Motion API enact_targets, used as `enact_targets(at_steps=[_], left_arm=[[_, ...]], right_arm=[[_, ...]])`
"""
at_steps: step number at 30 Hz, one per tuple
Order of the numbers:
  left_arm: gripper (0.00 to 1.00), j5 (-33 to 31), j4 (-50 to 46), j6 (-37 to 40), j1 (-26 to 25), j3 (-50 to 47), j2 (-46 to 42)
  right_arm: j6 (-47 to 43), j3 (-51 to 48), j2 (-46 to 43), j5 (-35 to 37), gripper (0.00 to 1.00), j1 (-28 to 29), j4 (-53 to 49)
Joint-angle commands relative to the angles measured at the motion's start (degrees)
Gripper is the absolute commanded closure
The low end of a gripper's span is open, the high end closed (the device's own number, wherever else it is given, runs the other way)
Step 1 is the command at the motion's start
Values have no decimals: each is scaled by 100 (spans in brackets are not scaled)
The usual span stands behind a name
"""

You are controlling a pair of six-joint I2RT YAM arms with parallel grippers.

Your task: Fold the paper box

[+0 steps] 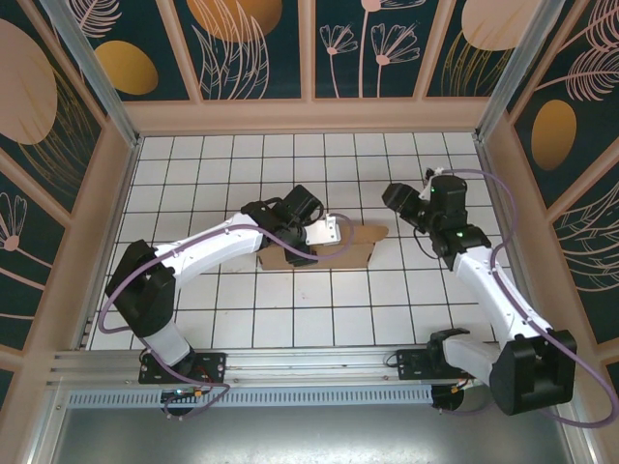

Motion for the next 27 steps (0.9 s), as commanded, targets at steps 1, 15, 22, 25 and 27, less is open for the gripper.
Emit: enact_targets(at_steps=[1,15,22,25,27], left_arm=[[26,-86,187,-55,14,32,-50],[1,28,9,57,105,664,-463],[1,-214,84,-25,117,803,-833],[1,-302,611,-587,231,808,-1205],[1,-443,1472,-1277,383,467,-1639]], right_arm=[[-588,446,84,436,38,324,-695],[-1145,1311,504,-325,34,288,-885],[-1676,1656,369,-225,30,284,-1006],[-1978,1843,212,-100,29,272,-1031],[-2265,1690,-7,-157,33,289,-708]])
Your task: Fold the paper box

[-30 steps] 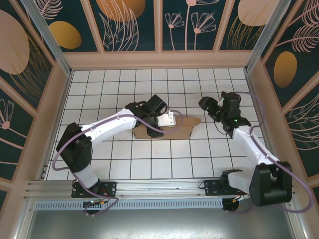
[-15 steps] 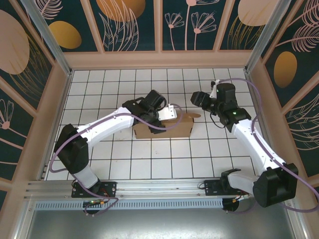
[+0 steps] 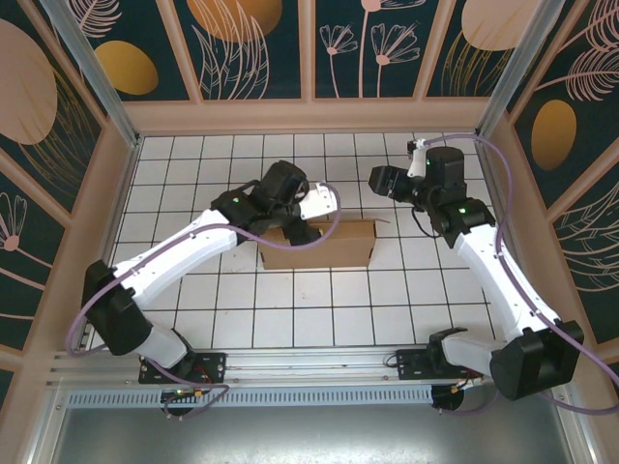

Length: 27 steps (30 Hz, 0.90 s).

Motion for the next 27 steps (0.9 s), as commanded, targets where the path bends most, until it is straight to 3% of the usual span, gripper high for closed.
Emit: enact_targets(at_steps=[1,3,5,8,10,12,14,17,21,27], left_arm=[[1,-235,1460,-1024,246,-368,-892],[1,-458,2237,-1352,271,-1121,-1531],[1,-551,2669,-1678,376,-1749,-2143],[21,454,2181,-1754,1027,-2143,-2745],[33,625,1842,-1562,1300,-2340,-3092],[32,765,1740,-1268,1409,-2933,-3511],[29,865,1546,-1083,1477,-3202,-3686],[30,1065,1497,-688,1776,-3599,-3870],[28,1809,1672,-403,2352,-3877,-3921],[32,1717,2147,-283,2446,-4176,-3566]], right_arm=[[-755,-92,-571,-50,36,24,552],[-1325,-679,-1050,-665,45,30,1483],[-2050,-1020,-1392,-1290,42,61,2065],[-3433,-827,-1380,-1737,42,185,1584],[-4636,-779,-1387,-1827,41,214,1096],[-6278,-969,-1446,-1869,43,258,727],[-7285,-1223,-1431,-1854,37,218,701],[-7812,-1042,-1048,-2129,35,-170,268],[-8063,-1046,-788,-1972,35,-100,-151],[-7898,-1719,-1104,-1702,36,-288,343]])
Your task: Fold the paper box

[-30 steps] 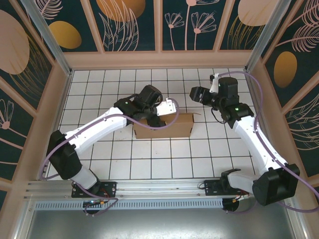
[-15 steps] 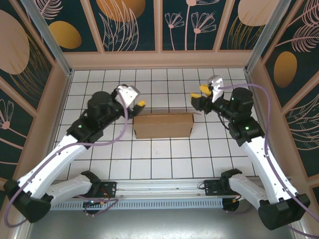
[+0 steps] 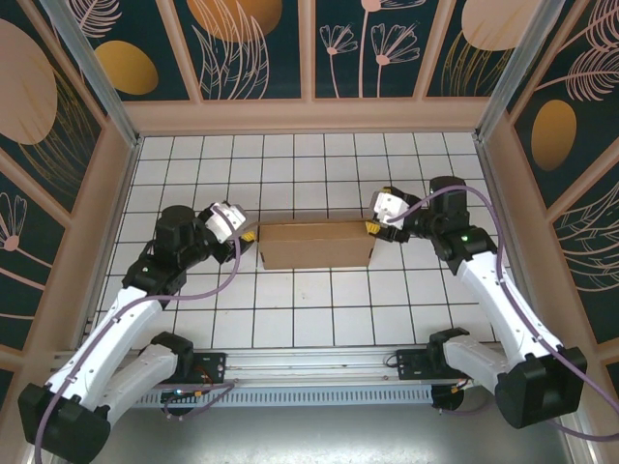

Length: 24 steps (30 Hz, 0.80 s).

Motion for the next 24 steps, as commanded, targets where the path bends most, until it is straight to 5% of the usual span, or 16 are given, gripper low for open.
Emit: enact_targets(at_steps=[1,13,24], left_arm=[[33,232,465,133,44,-179,175],[53,429,508,68,84,221,748],[72,356,433,6,79,383,908]], right_arm=[[-128,-303,-266,97,37,-167,249],[-60,-441,-52,445,49,-387,561],[28,-419,191,357,71,-368,537]])
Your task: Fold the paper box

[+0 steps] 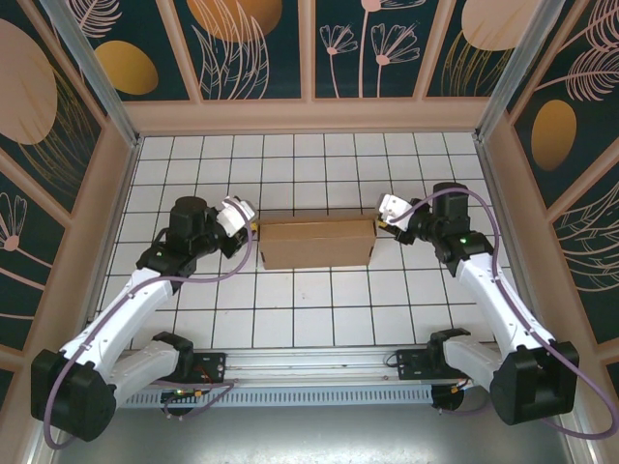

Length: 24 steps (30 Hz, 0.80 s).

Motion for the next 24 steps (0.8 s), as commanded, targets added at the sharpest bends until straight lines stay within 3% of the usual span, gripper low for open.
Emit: enact_targets(at_steps=[1,8,19,24], left_arm=[[74,87,84,-9,40,263,85],[85,224,3,-79,39,374,209],[100,410,27,-935,33,572,276],[99,451,-114,-1215,27,720,392]], right_arm=[[40,-3,69,3,75,-17,102],[159,-15,86,30,100,57,80],[1051,-12,-89,-113,100,329,75],[1392,79,-18,-160,100,399,45]])
